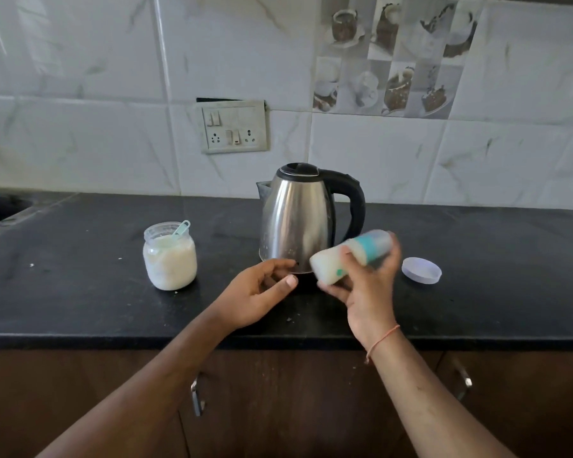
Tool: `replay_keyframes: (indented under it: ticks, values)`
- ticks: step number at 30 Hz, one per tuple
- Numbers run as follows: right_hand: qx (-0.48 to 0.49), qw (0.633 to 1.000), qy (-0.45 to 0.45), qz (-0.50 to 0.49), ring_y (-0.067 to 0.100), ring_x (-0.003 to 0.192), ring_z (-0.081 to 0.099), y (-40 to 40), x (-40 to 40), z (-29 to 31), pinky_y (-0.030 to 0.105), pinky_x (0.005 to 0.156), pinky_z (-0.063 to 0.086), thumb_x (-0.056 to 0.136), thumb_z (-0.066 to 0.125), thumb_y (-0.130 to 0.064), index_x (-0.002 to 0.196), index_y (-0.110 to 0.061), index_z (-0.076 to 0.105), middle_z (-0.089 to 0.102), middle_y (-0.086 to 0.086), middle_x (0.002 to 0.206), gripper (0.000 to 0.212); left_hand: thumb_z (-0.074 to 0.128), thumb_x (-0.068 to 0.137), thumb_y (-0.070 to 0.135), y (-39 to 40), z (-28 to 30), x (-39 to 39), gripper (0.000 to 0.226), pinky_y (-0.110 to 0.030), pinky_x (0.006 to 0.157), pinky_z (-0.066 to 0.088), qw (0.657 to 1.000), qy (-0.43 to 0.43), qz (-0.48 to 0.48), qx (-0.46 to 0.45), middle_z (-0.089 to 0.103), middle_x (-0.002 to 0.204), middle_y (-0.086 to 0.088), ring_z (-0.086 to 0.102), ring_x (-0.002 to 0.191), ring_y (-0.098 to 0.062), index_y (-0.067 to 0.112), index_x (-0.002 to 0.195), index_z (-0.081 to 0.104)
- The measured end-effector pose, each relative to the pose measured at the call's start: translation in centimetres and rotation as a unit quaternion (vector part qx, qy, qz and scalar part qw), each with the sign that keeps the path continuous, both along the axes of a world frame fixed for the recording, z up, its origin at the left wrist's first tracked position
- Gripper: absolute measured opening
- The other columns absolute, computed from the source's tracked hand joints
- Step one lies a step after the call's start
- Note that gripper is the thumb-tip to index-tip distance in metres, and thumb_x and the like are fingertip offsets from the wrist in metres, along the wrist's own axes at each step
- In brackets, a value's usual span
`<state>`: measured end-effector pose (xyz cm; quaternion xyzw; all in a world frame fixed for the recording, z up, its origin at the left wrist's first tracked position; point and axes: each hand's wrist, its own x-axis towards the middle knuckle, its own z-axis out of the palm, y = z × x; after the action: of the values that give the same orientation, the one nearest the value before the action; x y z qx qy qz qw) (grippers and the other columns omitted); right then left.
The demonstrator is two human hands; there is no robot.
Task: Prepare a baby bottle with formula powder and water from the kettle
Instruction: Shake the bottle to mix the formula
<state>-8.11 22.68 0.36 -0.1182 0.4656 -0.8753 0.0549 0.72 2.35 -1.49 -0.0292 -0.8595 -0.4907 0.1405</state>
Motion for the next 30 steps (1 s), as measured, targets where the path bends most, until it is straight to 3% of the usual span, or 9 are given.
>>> replay_keyframes:
  ticks: [2, 6, 10, 12, 17, 21, 25, 28, 30]
  values:
    - [0.065, 0.995, 0.052, 0.046, 0.032, 0.117, 0.074, 0.0, 0.7, 0.0, 0.055, 0.075, 0.067, 0.093, 0.083, -0.008, 0.15, -0.052, 0.04, 0.065, 0.008, 0.132, 0.084, 0.069, 0.087, 0.07, 0.0, 0.1, 0.1, 0.077, -0.023, 0.087, 0.058, 1.0, 0.006, 0.008, -0.021, 0.07, 0.128, 0.027, 0.072, 0.108, -0.007, 0.034, 0.154, 0.054]
    - [-0.114, 0.99, -0.053, -0.069, 0.035, 0.126, 0.069, -0.3, -0.2, 0.1, 0.056, 0.075, 0.067, 0.096, 0.08, -0.01, 0.15, -0.045, 0.036, 0.06, 0.004, 0.138, 0.077, 0.077, 0.075, 0.077, -0.1, 0.1, 0.0, 0.098, -0.03, 0.088, 0.063, 0.999, 0.009, 0.019, -0.03, 0.062, 0.141, 0.026, 0.067, 0.118, -0.005, 0.039, 0.16, 0.046]
    - [0.063, 0.995, 0.054, 0.054, 0.032, 0.12, 0.073, -1.0, 0.6, -0.2, 0.058, 0.079, 0.067, 0.091, 0.086, -0.008, 0.148, -0.048, 0.043, 0.063, 0.01, 0.136, 0.082, 0.082, 0.068, 0.076, 0.1, 0.2, 0.2, 0.105, -0.023, 0.087, 0.057, 0.998, 0.007, 0.026, -0.051, 0.06, 0.14, 0.028, 0.065, 0.119, -0.001, 0.039, 0.159, 0.045]
    - [-0.045, 0.999, -0.027, -0.015, 0.033, 0.122, 0.072, -0.6, -0.1, -0.3, 0.055, 0.078, 0.067, 0.093, 0.084, -0.01, 0.15, -0.049, 0.038, 0.059, 0.01, 0.144, 0.082, 0.083, 0.066, 0.077, 0.2, 0.5, 0.3, 0.106, -0.023, 0.087, 0.058, 0.998, 0.001, 0.027, -0.055, 0.057, 0.143, 0.028, 0.063, 0.121, 0.0, 0.041, 0.159, 0.045]
    - [0.07, 0.996, 0.029, 0.056, 0.032, 0.116, 0.076, -0.5, 0.3, -0.4, 0.054, 0.075, 0.067, 0.091, 0.085, -0.009, 0.149, -0.048, 0.043, 0.067, 0.01, 0.135, 0.081, 0.088, 0.069, 0.069, 0.2, 0.3, 0.3, 0.1, -0.02, 0.089, 0.056, 0.998, 0.009, 0.029, -0.06, 0.056, 0.144, 0.028, 0.063, 0.121, 0.001, 0.038, 0.156, 0.048]
    - [-0.117, 0.987, -0.072, -0.077, 0.035, 0.124, 0.07, 0.0, -0.9, -0.1, 0.054, 0.074, 0.067, 0.097, 0.079, -0.01, 0.151, -0.046, 0.034, 0.061, 0.003, 0.136, 0.079, 0.095, 0.074, 0.056, 0.0, 0.1, 0.2, 0.096, -0.012, 0.084, 0.054, 0.998, 0.018, 0.033, -0.049, 0.056, 0.147, 0.027, 0.062, 0.122, 0.0, 0.037, 0.156, 0.049]
    - [0.08, 0.995, 0.033, 0.05, 0.031, 0.113, 0.077, -0.5, 0.4, -0.2, 0.054, 0.074, 0.067, 0.091, 0.085, -0.006, 0.148, -0.046, 0.044, 0.071, 0.009, 0.126, 0.08, 0.095, 0.074, 0.055, -0.3, -0.3, -0.1, 0.096, -0.012, 0.084, 0.054, 0.998, 0.02, 0.03, -0.05, 0.059, 0.143, 0.026, 0.062, 0.121, 0.001, 0.038, 0.156, 0.048]
    - [-0.091, 0.991, -0.054, -0.076, 0.034, 0.126, 0.069, 0.1, -0.9, -0.3, 0.055, 0.074, 0.067, 0.095, 0.082, -0.007, 0.148, -0.047, 0.038, 0.058, 0.006, 0.142, 0.079, 0.092, 0.081, 0.052, -0.4, 0.0, -0.1, 0.086, -0.019, 0.086, 0.058, 0.999, 0.012, 0.031, -0.042, 0.061, 0.14, 0.025, 0.062, 0.12, 0.003, 0.04, 0.156, 0.05]
    - [-0.05, 0.997, -0.038, -0.044, 0.036, 0.124, 0.071, 0.2, -0.8, 0.0, 0.055, 0.072, 0.067, 0.094, 0.082, -0.008, 0.148, -0.044, 0.039, 0.061, 0.008, 0.14, 0.078, 0.085, 0.088, 0.052, -0.3, -0.2, -0.2, 0.075, -0.023, 0.088, 0.059, 0.999, 0.012, 0.027, -0.034, 0.063, 0.138, 0.024, 0.064, 0.119, 0.002, 0.039, 0.154, 0.053]
